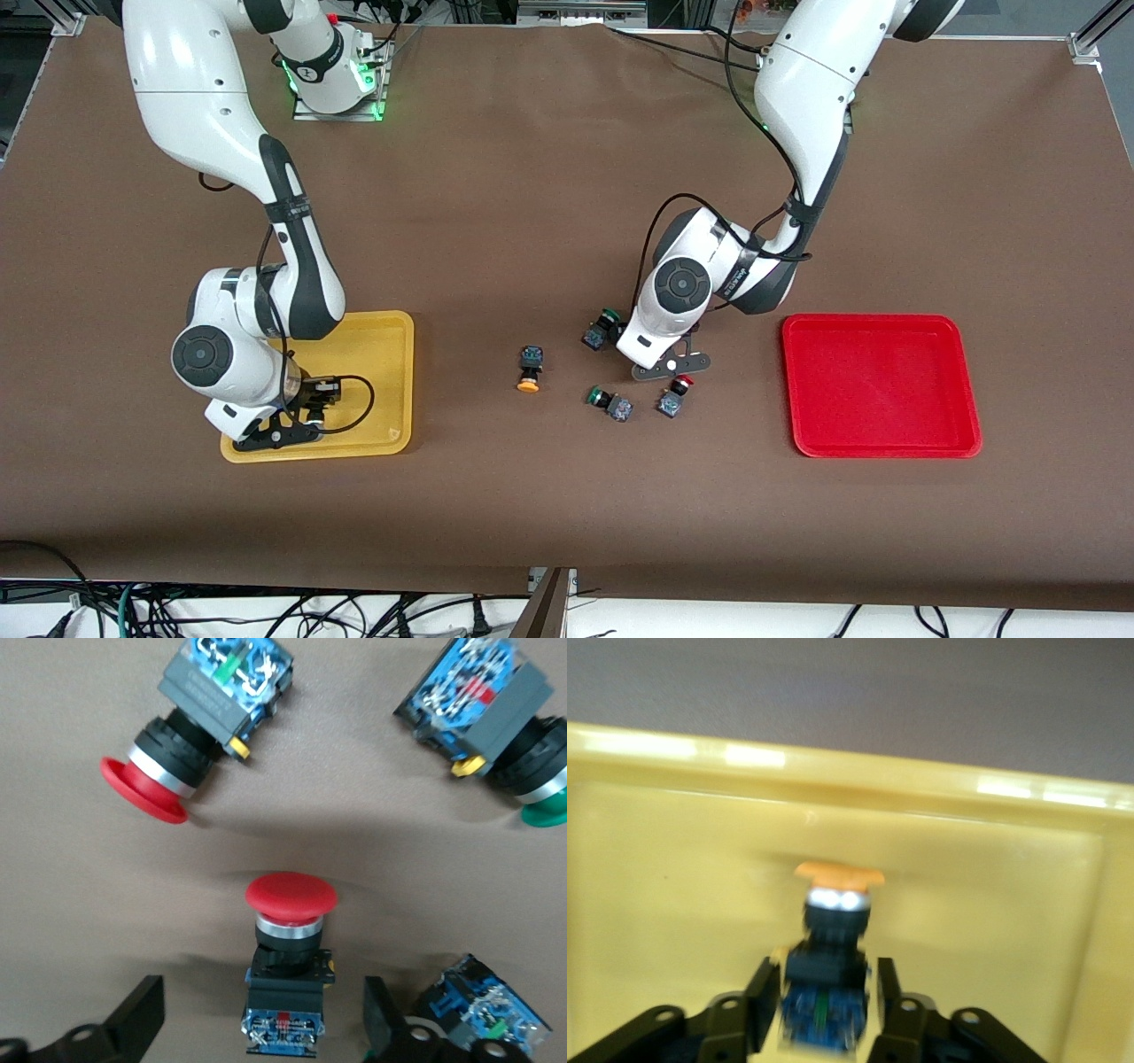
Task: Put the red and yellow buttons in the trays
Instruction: 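Place the yellow button in the yellow tray while the left gripper carries red button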
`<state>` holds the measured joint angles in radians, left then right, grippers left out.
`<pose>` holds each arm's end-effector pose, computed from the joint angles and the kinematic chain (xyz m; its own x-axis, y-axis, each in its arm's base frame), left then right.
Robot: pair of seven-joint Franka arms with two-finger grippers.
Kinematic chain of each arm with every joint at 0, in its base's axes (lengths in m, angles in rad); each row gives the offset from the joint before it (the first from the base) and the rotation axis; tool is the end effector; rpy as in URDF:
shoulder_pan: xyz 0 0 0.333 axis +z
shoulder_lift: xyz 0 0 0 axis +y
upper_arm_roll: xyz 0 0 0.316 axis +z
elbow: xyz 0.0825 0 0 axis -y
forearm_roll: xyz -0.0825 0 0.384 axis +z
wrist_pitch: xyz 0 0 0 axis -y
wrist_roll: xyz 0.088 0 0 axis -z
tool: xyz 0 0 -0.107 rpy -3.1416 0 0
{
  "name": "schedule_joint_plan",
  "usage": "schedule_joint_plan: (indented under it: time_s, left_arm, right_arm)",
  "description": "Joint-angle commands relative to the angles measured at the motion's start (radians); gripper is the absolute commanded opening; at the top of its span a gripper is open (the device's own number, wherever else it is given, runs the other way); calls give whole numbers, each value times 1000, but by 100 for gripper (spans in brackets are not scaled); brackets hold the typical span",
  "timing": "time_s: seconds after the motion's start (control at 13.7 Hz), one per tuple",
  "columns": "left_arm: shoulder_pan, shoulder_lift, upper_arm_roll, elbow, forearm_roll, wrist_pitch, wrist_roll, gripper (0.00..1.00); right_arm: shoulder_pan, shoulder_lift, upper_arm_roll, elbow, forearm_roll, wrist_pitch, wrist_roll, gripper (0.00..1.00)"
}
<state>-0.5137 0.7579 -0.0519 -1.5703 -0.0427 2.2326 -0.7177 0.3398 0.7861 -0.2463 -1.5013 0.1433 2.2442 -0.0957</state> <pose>0.5846 -0.3672 0.1876 0.9747 0.1907 -0.1162 0.1905 -0.9816 -0.0130 0.7044 0.0989 0.2095 0.9860 0.1652 -0.0229 0.1663 -0.9842 0.0614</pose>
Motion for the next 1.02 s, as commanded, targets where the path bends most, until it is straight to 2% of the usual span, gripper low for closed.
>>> schedule_joint_plan:
  time_s: [0.0, 0.15, 0.22, 0.29, 0.44, 0.59, 0.73, 0.95]
  left_arm:
    - [-11, -11, 6, -27, 17, 25, -20, 77]
    - [-17, -9, 6, -25, 15, 25, -22, 62]
    - [-19, -9, 6, -25, 15, 27, -22, 59]
    - [-20, -8, 7, -25, 17, 27, -22, 47]
    - [-16, -9, 7, -22, 17, 25, -17, 16]
    - [-2, -46, 12, -16, 17, 4, 1, 12]
    - [35, -127, 14, -19, 17, -103, 68, 12]
    - [208, -241, 12, -23, 17, -257, 365, 12]
  right_arm:
    - [13, -18, 12, -2, 60, -11, 8, 99]
    - [37, -34, 13, 44, 137, -90, 69, 99]
    - [62, -34, 13, 84, 142, -138, 135, 99]
    - [95, -27, 13, 125, 139, -168, 231, 99]
    - [175, 8, 15, 190, 139, -166, 418, 99]
    - [229, 19, 54, 191, 142, -126, 563, 99]
    - [263, 44, 110, 190, 139, -68, 677, 99]
    - [353, 106, 117, 188, 134, 66, 807, 99]
